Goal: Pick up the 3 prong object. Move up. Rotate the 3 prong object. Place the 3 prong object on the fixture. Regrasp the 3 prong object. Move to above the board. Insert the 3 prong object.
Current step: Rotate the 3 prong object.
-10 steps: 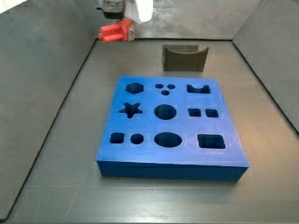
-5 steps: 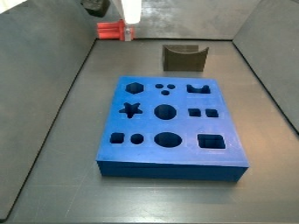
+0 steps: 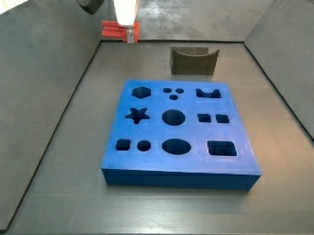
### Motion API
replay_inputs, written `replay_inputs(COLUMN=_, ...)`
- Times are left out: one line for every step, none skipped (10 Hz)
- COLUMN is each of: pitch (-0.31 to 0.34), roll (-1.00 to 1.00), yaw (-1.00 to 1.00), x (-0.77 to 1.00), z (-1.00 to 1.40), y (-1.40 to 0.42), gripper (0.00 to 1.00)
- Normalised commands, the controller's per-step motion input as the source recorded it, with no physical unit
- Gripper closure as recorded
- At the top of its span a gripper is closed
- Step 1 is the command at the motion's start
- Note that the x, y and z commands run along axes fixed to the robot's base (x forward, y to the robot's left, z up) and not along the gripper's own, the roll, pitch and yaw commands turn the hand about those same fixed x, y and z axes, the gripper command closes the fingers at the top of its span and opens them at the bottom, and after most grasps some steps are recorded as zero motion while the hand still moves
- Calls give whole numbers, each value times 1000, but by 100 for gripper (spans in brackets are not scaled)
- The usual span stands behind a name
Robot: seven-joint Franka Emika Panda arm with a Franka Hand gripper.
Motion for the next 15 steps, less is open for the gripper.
replay_inputs(pitch=4, roll=-6, yaw=-1000, x=5, z=-17, y=23, gripper=100)
replay_inputs(pitch=4, roll=-7, yaw=-1000, x=5, z=-17, y=23, gripper=100)
replay_inputs(pitch=4, roll=-7, yaw=-1000, x=4, z=-17, y=23, gripper=100)
replay_inputs(pitch=5, roll=-8, yaw=-1000, x=4, z=-17, y=22, gripper=100)
replay_inputs(pitch=5, roll=-8, yaw=-1000, x=4, z=-17, y=22, gripper=100)
replay_inputs(pitch=5, roll=-9, yaw=-1000, x=4, z=-17, y=22, gripper=100)
replay_inputs(pitch=5, roll=-9, yaw=-1000, x=4, z=-17, y=22, gripper=100)
replay_inputs(pitch=6, roll=-10, yaw=-1000, x=4, z=-17, y=22, gripper=100)
replay_inputs(pitch=6, roll=-11, yaw=-1000, x=4, z=-17, y=22, gripper=100)
replay_inputs(pitch=7, roll=-12, yaw=-1000, x=4, z=-17, y=22, gripper=100)
replay_inputs(pitch=7, roll=-13, yaw=-1000, x=3, z=-18, y=22, gripper=100)
replay_inputs(pitch=8, roll=-15, yaw=-1000, x=3, z=-18, y=22, gripper=100)
replay_inputs(pitch=9, roll=-16, yaw=-1000, x=3, z=-18, y=22, gripper=100)
replay_inputs(pitch=9, roll=-18, yaw=-1000, x=3, z=-18, y=22, gripper=100)
replay_inputs(pitch=10, roll=-19, yaw=-1000, x=3, z=-18, y=22, gripper=100)
